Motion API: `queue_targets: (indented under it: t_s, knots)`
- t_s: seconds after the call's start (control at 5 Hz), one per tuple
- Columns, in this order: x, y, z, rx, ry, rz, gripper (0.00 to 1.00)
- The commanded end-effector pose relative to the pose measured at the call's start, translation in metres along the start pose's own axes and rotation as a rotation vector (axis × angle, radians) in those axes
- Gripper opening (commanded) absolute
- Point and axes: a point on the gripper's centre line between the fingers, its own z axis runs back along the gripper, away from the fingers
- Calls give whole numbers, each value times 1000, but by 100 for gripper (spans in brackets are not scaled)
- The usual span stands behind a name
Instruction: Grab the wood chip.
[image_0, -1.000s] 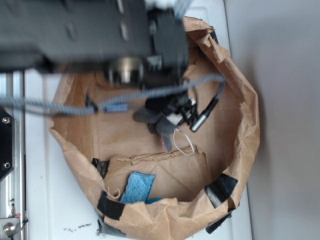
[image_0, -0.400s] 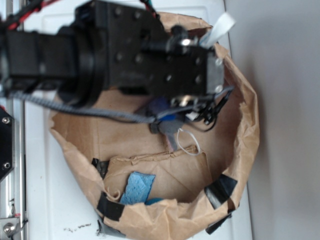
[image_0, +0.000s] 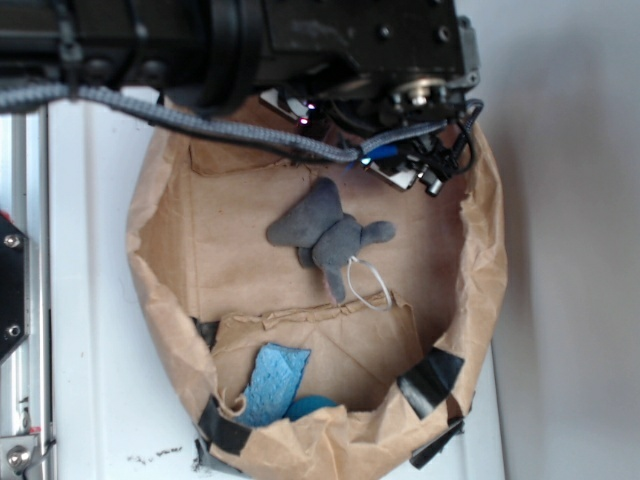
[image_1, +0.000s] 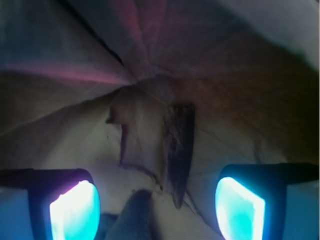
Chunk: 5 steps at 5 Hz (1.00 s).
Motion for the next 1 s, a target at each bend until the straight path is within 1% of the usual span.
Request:
queue_targets:
  t_s: [0.0,0.2,0.4,0.6,0.8]
  knots:
    - [-15,20,-28,46,-13,-81,100]
    - [-36,14,-46,73,-18,-140,100]
    - [-42,4,-49,82,-31,-153,100]
    - [-44,-2,-46,83,-39,-147,0]
    - [-41,-5,-42,77,-63,-164,0]
